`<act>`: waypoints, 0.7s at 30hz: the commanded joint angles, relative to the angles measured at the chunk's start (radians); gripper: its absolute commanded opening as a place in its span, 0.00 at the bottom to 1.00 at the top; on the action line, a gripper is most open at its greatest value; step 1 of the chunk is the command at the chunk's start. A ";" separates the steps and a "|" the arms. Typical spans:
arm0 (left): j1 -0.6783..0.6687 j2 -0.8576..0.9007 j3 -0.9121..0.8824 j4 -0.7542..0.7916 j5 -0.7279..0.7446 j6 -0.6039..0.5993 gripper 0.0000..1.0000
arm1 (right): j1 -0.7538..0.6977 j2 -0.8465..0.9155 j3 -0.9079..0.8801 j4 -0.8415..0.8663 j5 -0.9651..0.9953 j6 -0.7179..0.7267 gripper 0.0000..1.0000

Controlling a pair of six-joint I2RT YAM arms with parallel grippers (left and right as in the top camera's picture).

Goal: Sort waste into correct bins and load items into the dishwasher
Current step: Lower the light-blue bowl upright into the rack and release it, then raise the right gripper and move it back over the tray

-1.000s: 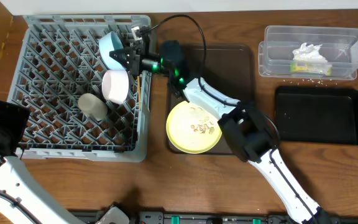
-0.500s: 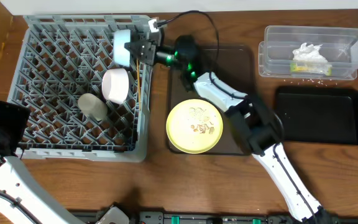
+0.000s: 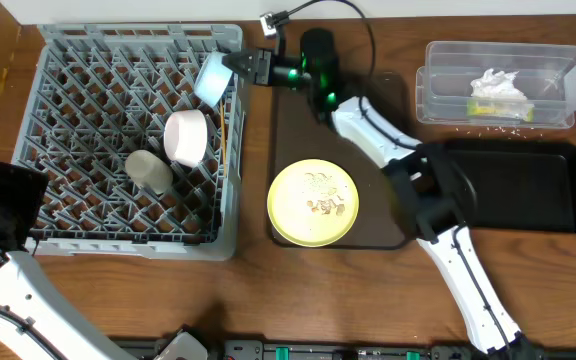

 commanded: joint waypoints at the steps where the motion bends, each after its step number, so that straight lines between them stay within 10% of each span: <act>1: 0.004 0.001 0.004 0.000 -0.006 -0.002 0.95 | -0.035 -0.169 0.023 -0.145 -0.031 -0.140 0.43; 3: 0.004 0.001 0.004 0.000 -0.006 -0.002 0.95 | -0.050 -0.239 0.023 -0.315 -0.027 -0.236 0.45; 10: 0.004 0.001 0.004 0.000 -0.006 -0.002 0.95 | -0.126 -0.492 0.023 -1.010 0.140 -0.517 0.99; 21: 0.004 0.001 0.004 0.000 -0.006 -0.002 0.95 | -0.194 -0.619 0.011 -1.759 0.534 -0.714 0.99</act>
